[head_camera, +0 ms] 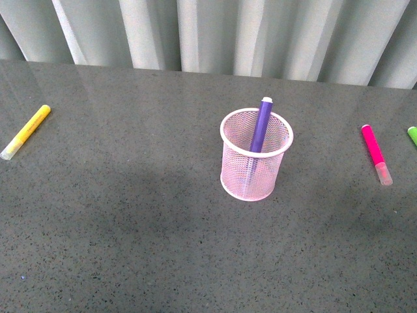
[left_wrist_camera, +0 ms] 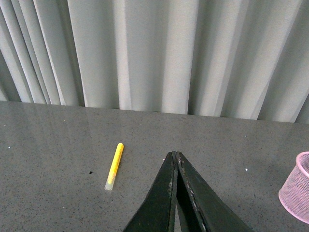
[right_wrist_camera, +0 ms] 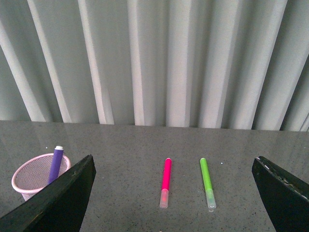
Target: Insert purple and pink pens into pink cup
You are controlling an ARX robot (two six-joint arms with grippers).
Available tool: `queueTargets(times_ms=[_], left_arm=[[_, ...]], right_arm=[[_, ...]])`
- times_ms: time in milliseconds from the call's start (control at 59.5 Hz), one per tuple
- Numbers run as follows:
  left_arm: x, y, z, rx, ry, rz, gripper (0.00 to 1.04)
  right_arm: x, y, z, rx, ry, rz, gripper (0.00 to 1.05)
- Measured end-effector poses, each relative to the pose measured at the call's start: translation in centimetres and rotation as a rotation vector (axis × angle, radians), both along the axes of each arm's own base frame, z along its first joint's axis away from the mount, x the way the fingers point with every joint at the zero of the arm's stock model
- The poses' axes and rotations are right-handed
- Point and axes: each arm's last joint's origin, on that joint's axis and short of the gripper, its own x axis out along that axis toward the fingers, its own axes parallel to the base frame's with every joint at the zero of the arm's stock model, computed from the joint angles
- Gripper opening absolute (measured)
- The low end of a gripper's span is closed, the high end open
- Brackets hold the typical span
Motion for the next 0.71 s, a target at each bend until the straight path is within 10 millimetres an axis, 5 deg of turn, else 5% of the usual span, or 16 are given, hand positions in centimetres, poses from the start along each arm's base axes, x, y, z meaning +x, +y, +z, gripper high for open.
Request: queueTargets(times_ms=[705], left_arm=[[-2.1, 0.0, -0.3, 0.0, 0.006, -0.003, 0.04]], right_arm=[[0.0, 0.0, 0.0, 0.0, 0.0, 0.0, 0.98]])
